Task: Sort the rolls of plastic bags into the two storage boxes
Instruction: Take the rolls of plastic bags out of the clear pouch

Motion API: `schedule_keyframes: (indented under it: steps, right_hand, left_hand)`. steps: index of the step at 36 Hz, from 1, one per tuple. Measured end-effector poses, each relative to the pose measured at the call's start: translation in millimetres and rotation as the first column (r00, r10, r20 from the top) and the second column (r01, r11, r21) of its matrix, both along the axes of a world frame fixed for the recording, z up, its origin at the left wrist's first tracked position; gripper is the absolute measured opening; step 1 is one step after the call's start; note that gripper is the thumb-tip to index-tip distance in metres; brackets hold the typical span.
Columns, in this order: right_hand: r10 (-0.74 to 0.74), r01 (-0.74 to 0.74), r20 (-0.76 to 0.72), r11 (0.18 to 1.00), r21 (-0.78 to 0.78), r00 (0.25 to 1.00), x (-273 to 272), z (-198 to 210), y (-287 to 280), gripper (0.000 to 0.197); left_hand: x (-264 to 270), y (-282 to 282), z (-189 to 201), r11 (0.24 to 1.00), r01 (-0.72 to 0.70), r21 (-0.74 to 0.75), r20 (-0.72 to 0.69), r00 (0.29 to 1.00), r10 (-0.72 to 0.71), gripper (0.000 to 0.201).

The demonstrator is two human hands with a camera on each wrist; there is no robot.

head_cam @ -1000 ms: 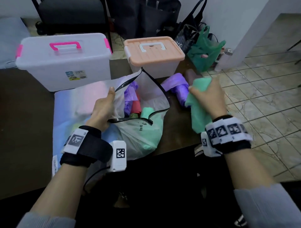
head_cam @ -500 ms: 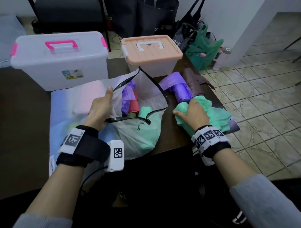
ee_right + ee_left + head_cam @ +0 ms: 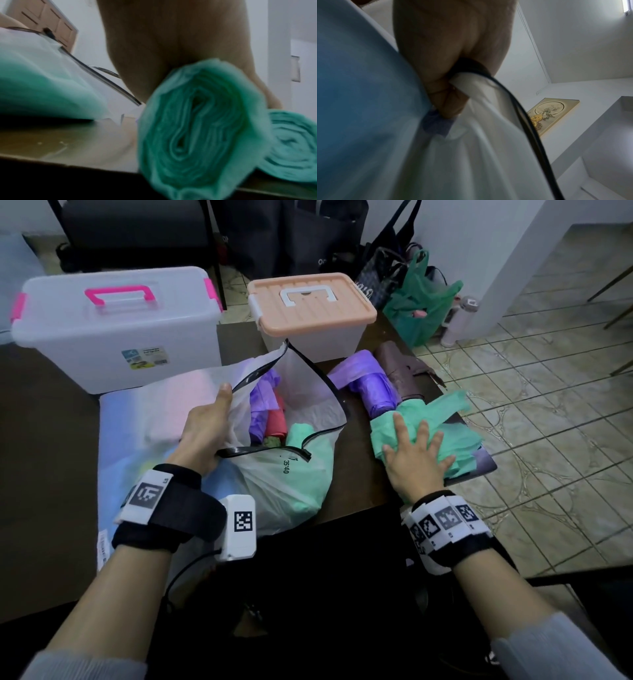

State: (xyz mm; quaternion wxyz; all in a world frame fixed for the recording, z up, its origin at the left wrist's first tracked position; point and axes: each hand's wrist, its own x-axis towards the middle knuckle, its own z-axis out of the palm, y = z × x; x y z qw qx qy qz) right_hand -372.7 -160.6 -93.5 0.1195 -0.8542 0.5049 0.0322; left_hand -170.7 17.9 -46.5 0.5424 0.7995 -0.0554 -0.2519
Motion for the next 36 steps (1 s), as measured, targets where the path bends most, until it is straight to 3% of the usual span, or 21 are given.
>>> schedule_keyframes:
  steps: [14,17,18,21,22,24,26,29,33,36]
  right_hand:
    - [0.056,-0.055,-0.064,0.998,0.012,0.996,-5.5,13.8,-29.9,0.062]
    - [0.153,-0.135,0.104,0.977,-0.165,0.983,6.7,25.6,-19.7,0.058]
    - [0.239,-0.187,0.233,0.956,-0.226,0.942,13.8,30.7,-13.4,0.054]
    - [0.446,-0.403,0.595,0.890,-0.214,0.669,39.3,48.4,14.3,0.035]
    - [0.456,-0.475,0.653,0.864,-0.163,0.605,46.4,52.9,24.3,0.030]
    - [0.387,-0.554,0.735,0.833,-0.018,0.558,59.9,58.0,42.8,0.028]
    - [0.204,-0.559,0.789,0.804,0.203,0.580,71.1,56.4,55.7,0.031]
    - [-0.059,-0.446,0.704,0.737,0.509,0.707,77.8,43.8,63.6,0.031]
    - [-0.054,-0.211,0.527,0.879,0.428,0.848,70.1,20.5,56.3,0.031]
    - [-0.055,-0.144,0.364,0.855,0.498,0.930,68.0,7.2,51.5,0.041]
  left_hand:
    - [1.4,0.6,-2.6,0.999,0.051,0.006,-0.001,0.999,-0.051,0.057]
    - [0.4,-0.2,-5.5,0.995,0.102,0.006,0.039,0.994,-0.102,0.056]
    - [-2.0,-1.3,-5.9,0.993,0.115,0.003,0.058,0.992,-0.115,0.053]
    - [-10.9,-6.6,-3.9,0.990,0.142,0.028,0.135,0.980,-0.144,0.047]
    - [-13.8,-8.3,-2.4,0.987,0.150,0.052,0.169,0.973,-0.156,0.049]
    - [-18.2,-10.6,0.1,0.982,0.168,0.084,0.224,0.957,-0.183,0.051]
    - [-19.5,-12.5,0.8,0.980,0.177,0.090,0.256,0.947,-0.195,0.051]
    - [-21.6,-14.3,0.6,0.982,0.173,0.080,0.260,0.947,-0.188,0.050]
    - [-24.4,-14.3,-1.7,0.978,0.197,0.068,0.227,0.952,-0.207,0.047]
    - [-24.4,-12.6,-5.5,0.974,0.221,0.049,0.207,0.952,-0.227,0.046]
